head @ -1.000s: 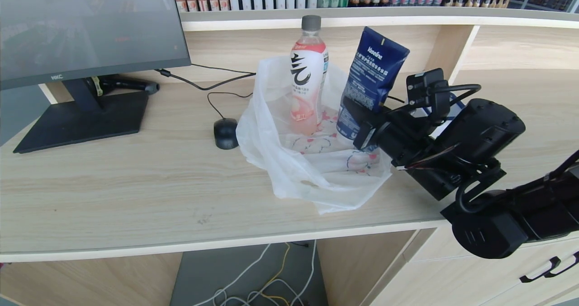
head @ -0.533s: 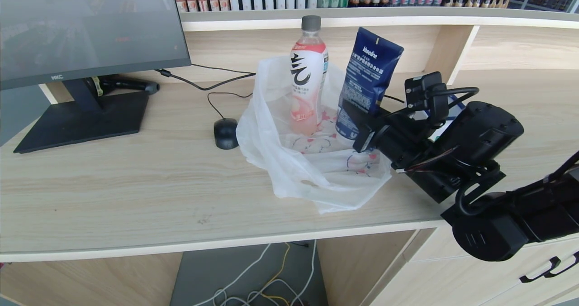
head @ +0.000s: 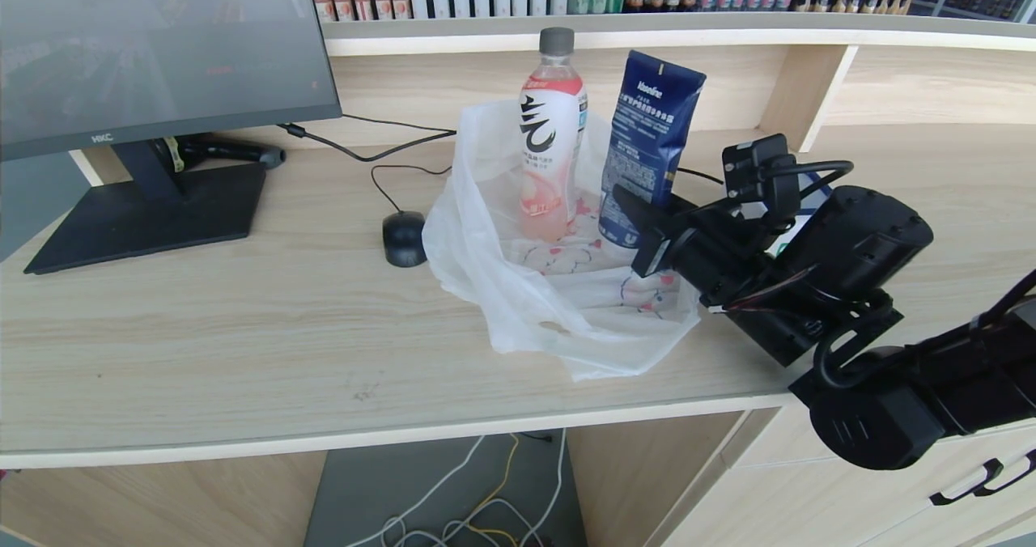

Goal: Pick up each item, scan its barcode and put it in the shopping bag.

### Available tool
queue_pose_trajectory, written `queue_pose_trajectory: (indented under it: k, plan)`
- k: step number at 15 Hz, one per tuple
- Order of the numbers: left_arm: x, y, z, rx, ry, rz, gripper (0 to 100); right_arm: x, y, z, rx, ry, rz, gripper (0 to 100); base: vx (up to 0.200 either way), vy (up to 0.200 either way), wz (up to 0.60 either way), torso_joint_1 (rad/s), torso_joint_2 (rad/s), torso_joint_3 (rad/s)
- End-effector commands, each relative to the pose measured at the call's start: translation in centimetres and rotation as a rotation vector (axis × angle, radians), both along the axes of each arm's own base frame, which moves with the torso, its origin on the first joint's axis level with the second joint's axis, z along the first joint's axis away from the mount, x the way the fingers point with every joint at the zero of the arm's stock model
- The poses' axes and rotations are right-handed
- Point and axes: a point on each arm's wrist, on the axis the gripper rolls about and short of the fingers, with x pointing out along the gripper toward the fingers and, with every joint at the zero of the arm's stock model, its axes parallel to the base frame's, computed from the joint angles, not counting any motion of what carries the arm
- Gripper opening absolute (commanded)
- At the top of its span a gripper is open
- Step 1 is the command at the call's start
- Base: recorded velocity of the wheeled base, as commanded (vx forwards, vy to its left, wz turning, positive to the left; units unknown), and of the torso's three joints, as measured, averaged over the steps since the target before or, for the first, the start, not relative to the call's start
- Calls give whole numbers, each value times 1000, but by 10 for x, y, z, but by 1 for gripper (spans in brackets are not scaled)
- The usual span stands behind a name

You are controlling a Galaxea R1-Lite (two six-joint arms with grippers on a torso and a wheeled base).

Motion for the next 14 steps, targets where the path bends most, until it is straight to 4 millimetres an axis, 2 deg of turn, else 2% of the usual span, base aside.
queue_pose_trajectory:
  k: [1,7,8,14]
  plan:
    - [0,0,0,0,0,0,100,1,1,-2,-3,4,0,0,0,0,0,0,0,0]
    - [0,0,0,0,0,0,100,1,0,-1,4,4,-7,0,0,0,0,0,0,0]
    - [0,0,0,0,2,0,100,1,0,-1,4,4,-7,100,0,0,0,0,0,0]
    - [0,0,0,0,0,0,100,-2,-1,-2,12,18,-16,100,0,0,0,0,0,0]
